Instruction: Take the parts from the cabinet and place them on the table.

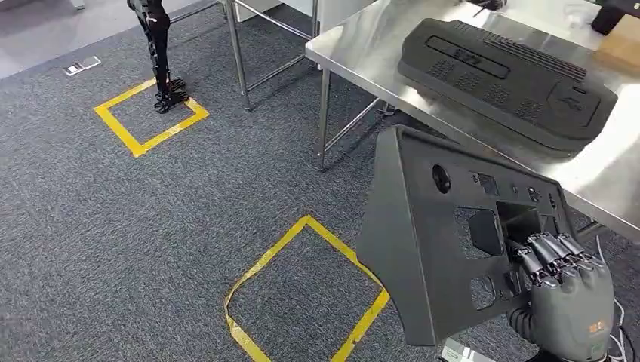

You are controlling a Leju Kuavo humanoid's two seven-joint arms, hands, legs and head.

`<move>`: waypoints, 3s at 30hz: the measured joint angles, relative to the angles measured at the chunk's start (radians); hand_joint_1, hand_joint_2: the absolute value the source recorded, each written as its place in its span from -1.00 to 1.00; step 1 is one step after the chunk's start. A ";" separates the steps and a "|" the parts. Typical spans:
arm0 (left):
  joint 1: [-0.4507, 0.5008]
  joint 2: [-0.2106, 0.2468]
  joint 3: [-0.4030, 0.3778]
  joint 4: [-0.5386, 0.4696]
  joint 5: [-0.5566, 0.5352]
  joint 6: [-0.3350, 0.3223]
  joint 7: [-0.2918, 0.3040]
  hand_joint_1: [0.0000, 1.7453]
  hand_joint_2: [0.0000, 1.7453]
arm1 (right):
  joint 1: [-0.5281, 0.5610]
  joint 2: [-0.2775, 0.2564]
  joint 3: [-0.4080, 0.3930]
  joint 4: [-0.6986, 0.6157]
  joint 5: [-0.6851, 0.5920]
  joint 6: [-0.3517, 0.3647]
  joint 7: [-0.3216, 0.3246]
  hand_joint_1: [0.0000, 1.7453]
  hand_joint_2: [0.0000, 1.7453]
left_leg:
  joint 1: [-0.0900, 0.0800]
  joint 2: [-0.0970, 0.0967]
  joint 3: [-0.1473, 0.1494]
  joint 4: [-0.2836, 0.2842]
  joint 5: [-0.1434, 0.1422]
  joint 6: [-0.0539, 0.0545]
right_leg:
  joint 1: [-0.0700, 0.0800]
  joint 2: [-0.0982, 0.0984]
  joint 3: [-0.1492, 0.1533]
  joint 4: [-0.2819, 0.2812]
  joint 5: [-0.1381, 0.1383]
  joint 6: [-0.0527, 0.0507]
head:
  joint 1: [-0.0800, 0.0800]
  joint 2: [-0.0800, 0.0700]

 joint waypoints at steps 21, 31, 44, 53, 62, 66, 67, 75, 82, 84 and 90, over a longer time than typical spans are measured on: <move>0.000 -0.001 0.009 0.002 0.002 0.000 -0.001 -1.00 -1.00 | -0.008 0.014 -0.014 0.013 0.000 0.002 -0.003 1.00 1.00 | 0.021 -0.094 0.013 0.007 -0.016 -0.047 | 0.012 0.068 0.190 -0.309 0.104 -0.024 | -0.007 0.000; -0.003 0.002 0.026 0.006 0.016 0.016 -0.012 -1.00 -1.00 | -0.009 0.014 -0.016 0.023 -0.027 0.002 -0.024 1.00 1.00 | 0.004 0.003 0.002 0.004 -0.005 0.000 | 0.004 -0.001 0.003 0.000 0.001 -0.003 | 0.013 0.000; -0.018 0.011 0.035 0.045 0.009 0.028 -0.028 -1.00 -1.00 | -0.031 0.024 -0.013 0.043 -0.031 0.002 -0.031 1.00 1.00 | 0.002 -0.004 -0.063 0.164 -0.100 -0.038 | 0.010 -0.019 0.219 -0.349 0.106 -0.046 | -0.003 0.000; -0.019 0.019 0.042 0.053 0.009 0.028 -0.027 -1.00 -1.00 | -0.039 0.036 -0.013 0.060 -0.032 0.002 -0.032 1.00 1.00 | 0.004 -0.027 -0.024 0.013 0.017 -0.029 | 0.016 0.011 0.232 -0.324 0.068 -0.025 | -0.004 0.000; -0.017 0.019 0.047 0.053 0.016 0.027 -0.029 -1.00 -1.00 | -0.045 0.034 -0.013 0.068 -0.044 0.001 -0.042 1.00 1.00 | 0.002 -0.023 -0.013 0.007 0.005 0.003 | 0.007 -0.001 0.022 0.001 -0.017 -0.012 | 0.005 0.000; -0.017 0.019 0.050 0.053 0.018 0.028 -0.029 -1.00 -1.00 | -0.049 0.033 -0.013 0.070 -0.047 0.001 -0.045 1.00 1.00 | 0.002 -0.025 0.006 0.006 -0.007 -0.001 | 0.010 -0.018 0.150 -0.308 0.125 0.004 | 0.006 0.000; -0.018 0.019 0.050 0.053 0.018 0.028 -0.029 -1.00 -1.00 | -0.051 0.034 -0.013 0.071 -0.049 0.002 -0.046 1.00 1.00 | -0.004 -0.025 0.007 0.006 -0.013 -0.010 | 0.021 -0.018 0.153 -0.313 0.120 -0.008 | 0.004 0.000; -0.019 0.021 0.052 0.054 0.018 0.032 -0.031 -1.00 -1.00 | -0.056 0.035 -0.013 0.076 -0.052 0.002 -0.052 1.00 1.00 | 0.000 -0.019 -0.098 0.230 -0.119 -0.037 | 0.020 -0.009 0.209 -0.340 0.106 -0.066 | -0.003 0.000; -0.014 0.034 0.054 0.063 0.016 0.037 -0.047 -1.00 -1.00 | -0.055 0.036 -0.011 0.082 -0.051 0.007 -0.053 1.00 1.00 | 0.000 -0.020 -0.036 0.008 0.039 -0.031 | 0.032 0.004 0.247 -0.330 0.058 -0.050 | -0.005 0.000; -0.017 0.034 0.053 0.066 0.014 0.038 -0.048 -1.00 -1.00 | -0.057 0.034 -0.013 0.082 -0.051 0.010 -0.052 1.00 1.00 | -0.007 -0.021 -0.029 0.005 0.034 -0.020 | 0.029 0.004 0.246 -0.334 0.055 -0.043 | -0.004 0.000; -0.016 0.034 0.053 0.069 0.013 0.041 -0.048 -1.00 -1.00 | -0.065 0.019 -0.016 0.082 -0.053 0.017 -0.052 1.00 1.00 | 0.000 -0.020 -0.012 -0.008 0.025 0.006 | 0.014 -0.002 0.123 -0.107 -0.027 -0.029 | 0.000 0.000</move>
